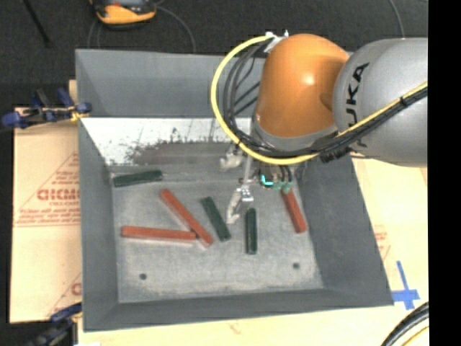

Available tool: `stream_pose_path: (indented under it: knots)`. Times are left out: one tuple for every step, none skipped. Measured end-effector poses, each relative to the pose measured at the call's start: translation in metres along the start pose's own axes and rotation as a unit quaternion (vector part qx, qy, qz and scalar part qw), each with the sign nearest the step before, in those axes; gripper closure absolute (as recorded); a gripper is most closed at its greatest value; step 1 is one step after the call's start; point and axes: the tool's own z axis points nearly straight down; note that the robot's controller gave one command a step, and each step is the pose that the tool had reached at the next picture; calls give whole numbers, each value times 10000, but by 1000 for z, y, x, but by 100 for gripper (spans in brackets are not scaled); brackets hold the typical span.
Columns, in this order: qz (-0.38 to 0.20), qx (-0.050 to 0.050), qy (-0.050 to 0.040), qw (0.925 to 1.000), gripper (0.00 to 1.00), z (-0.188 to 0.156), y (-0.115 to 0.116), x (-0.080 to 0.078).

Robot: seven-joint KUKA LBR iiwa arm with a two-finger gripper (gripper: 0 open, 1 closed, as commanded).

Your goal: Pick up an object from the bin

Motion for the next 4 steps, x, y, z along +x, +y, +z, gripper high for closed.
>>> stream_pose_path:
  knots:
    - [5,-6,-39,10000,0,-5,0,-1]
    - [13,-9,-82,10000,0,35,0,-3]
    - [-22,-2,-57,10000,0,92,2,-22]
    - [457,-29,5,9990,100,153,9,-1]
